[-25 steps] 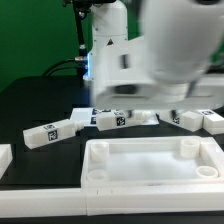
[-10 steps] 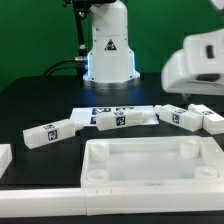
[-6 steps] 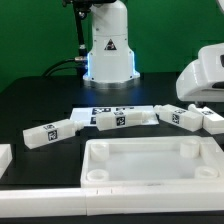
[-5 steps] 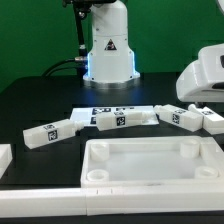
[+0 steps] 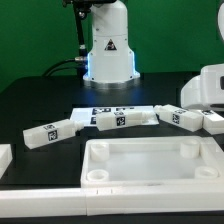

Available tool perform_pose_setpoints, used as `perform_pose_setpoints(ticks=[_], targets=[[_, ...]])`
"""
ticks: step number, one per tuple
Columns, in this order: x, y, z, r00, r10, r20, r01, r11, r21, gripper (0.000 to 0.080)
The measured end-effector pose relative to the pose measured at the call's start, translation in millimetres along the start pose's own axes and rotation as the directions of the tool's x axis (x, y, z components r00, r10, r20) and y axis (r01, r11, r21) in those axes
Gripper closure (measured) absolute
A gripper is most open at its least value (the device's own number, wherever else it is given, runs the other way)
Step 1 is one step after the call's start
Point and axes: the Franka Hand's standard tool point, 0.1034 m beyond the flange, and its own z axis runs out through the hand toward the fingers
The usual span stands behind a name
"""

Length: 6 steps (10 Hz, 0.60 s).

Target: Assemble desk

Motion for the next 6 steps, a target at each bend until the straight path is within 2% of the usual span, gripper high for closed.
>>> perform_pose_setpoints(ticks=[1, 2, 4, 6], targets=[[0.8, 0.2, 1.8, 1.000, -0.015, 0.004, 0.015, 1.000, 0.000, 0.0150], [5.6, 1.1, 10.4, 0.999, -0.041, 0.017, 0.041, 0.999, 0.003, 0.0150], [15.1, 6.4, 22.5, 0.999, 0.037, -0.003, -0.037, 0.999, 0.017, 0.0150], [20.0, 4.8, 28.7, 0.998, 0.066, -0.012, -0.066, 0.998, 0.021, 0.0150]])
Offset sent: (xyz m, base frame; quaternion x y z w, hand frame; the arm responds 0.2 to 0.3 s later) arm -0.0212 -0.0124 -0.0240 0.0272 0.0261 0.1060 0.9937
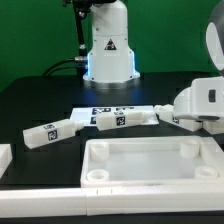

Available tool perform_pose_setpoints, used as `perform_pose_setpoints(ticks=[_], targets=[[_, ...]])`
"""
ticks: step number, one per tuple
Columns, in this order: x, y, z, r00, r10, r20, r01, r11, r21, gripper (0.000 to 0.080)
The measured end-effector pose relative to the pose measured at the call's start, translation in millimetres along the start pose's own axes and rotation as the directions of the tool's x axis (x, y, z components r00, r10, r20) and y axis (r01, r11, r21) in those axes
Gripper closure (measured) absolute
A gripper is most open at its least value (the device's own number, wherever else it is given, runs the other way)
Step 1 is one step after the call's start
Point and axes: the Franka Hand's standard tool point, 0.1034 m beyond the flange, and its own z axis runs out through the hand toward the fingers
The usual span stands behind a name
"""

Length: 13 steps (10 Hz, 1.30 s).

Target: Assemble desk

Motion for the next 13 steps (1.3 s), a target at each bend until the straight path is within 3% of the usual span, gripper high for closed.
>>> perform_pose_setpoints(ticks=[3, 5, 6, 7, 9, 11, 12, 13], targets=[[0.3, 1.2, 2.8, 1.000, 0.005, 0.003, -0.005, 1.000, -0.001, 0.0150], [0.3, 1.3, 2.8, 1.000, 0.005, 0.003, -0.005, 1.000, -0.001, 0.0421], [0.4, 1.6, 2.8, 1.000, 0.005, 0.003, -0.005, 1.000, -0.001, 0.0517], [0.1, 3.9, -0.6, 1.000, -0.024, 0.003, 0.024, 1.000, 0.003, 0.0517], [-5.9, 12.9, -28.4, 0.999, -0.046, -0.022, 0.047, 0.998, 0.036, 0.0515], [-32.1, 23.8, -70.7, 0.999, -0.030, -0.038, 0.035, 0.991, 0.129, 0.0515], [-41.7, 29.8, -94.4, 0.996, -0.030, -0.084, 0.042, 0.989, 0.143, 0.0515], [-50.0, 36.5, -120.1, 0.986, -0.045, -0.163, 0.066, 0.989, 0.129, 0.0515]])
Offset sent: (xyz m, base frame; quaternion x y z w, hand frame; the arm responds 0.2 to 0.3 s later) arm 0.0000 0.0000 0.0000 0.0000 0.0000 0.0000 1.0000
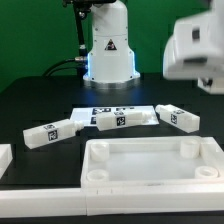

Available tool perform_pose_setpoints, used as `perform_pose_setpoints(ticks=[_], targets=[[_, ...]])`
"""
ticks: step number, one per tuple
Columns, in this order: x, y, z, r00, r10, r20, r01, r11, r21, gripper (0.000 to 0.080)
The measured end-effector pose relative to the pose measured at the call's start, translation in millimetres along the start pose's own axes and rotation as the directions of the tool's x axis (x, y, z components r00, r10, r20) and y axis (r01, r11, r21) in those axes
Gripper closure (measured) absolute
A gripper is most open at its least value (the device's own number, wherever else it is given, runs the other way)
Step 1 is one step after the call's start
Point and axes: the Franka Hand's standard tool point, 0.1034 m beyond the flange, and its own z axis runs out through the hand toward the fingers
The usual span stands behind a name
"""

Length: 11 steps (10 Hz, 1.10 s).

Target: Assemble desk

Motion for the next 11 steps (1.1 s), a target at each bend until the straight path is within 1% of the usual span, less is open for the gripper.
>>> perform_pose_setpoints(ticks=[1, 2, 3, 4, 5, 6, 7, 8, 9, 10, 11], targets=[[3.4, 2.7, -11.3, 0.996, -0.032, -0.088, 0.026, 0.998, -0.065, 0.0515], [8.0, -4.0, -10.0, 0.985, -0.037, -0.166, 0.029, 0.998, -0.051, 0.0515], [7.7, -4.1, -10.1, 0.976, -0.039, -0.213, 0.031, 0.999, -0.044, 0.0515], [11.7, -6.8, -19.4, 0.957, -0.060, -0.285, 0.057, 0.998, -0.019, 0.0515], [17.7, -3.3, -49.7, 0.933, -0.096, -0.347, 0.113, 0.993, 0.030, 0.0515], [25.7, 2.1, -97.2, 0.876, -0.140, -0.462, 0.175, 0.984, 0.034, 0.0515], [28.5, 3.7, -115.8, 0.840, -0.174, -0.514, 0.214, 0.977, 0.020, 0.0515], [35.1, 3.5, -137.2, 0.764, -0.210, -0.610, 0.258, 0.966, -0.009, 0.0515], [35.8, 3.6, -138.1, 0.701, -0.182, -0.690, 0.245, 0.970, -0.007, 0.0515], [36.0, 4.5, -133.4, 0.662, -0.174, -0.729, 0.242, 0.970, -0.012, 0.0515], [38.6, 5.0, -136.2, 0.621, -0.164, -0.767, 0.240, 0.971, -0.014, 0.0515]])
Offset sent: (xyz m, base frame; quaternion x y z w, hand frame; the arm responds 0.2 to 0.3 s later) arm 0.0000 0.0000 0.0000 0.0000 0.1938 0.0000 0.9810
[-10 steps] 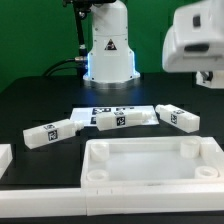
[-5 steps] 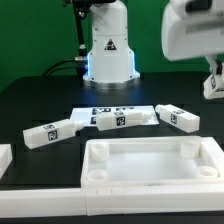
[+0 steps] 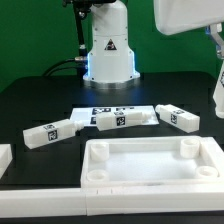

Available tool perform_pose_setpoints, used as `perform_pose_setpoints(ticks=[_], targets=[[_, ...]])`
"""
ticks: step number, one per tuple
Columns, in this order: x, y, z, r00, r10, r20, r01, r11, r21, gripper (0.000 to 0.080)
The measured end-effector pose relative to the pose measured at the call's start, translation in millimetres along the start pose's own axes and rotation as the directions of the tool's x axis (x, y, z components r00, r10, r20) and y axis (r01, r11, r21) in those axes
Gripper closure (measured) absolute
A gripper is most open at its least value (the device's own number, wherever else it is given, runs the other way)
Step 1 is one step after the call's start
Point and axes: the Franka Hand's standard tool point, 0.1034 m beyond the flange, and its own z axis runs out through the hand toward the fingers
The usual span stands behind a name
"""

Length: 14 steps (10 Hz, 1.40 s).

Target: Assemble desk

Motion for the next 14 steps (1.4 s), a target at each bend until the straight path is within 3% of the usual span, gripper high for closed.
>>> perform_pose_setpoints(ticks=[1, 3, 4, 5, 7, 8, 9, 10, 13, 14], targets=[[7.2, 3.3, 0.4, 0.995, -0.003, -0.101, 0.002, 1.000, -0.005, 0.0514], [20.3, 24.7, -2.3, 0.947, -0.104, -0.302, 0.090, 0.994, -0.061, 0.0514], [8.5, 21.3, 2.8, 0.905, -0.136, -0.402, 0.110, 0.990, -0.088, 0.0514], [1.9, 23.1, 8.5, 0.895, -0.137, -0.424, 0.107, 0.990, -0.094, 0.0514], [10.1, 28.0, 4.7, 0.827, -0.145, -0.543, 0.098, 0.989, -0.113, 0.0514], [6.3, 30.9, 11.0, 0.832, -0.145, -0.536, 0.098, 0.988, -0.116, 0.0514], [5.0, 45.3, 10.9, 0.832, -0.179, -0.526, 0.119, 0.982, -0.146, 0.0514], [4.5, 61.6, 11.9, 0.843, -0.168, -0.512, 0.105, 0.983, -0.149, 0.0514], [-2.7, 61.9, 25.0, 0.881, -0.144, -0.451, 0.096, 0.987, -0.128, 0.0514], [-5.3, 55.5, 27.5, 0.883, -0.143, -0.447, 0.099, 0.988, -0.121, 0.0514]])
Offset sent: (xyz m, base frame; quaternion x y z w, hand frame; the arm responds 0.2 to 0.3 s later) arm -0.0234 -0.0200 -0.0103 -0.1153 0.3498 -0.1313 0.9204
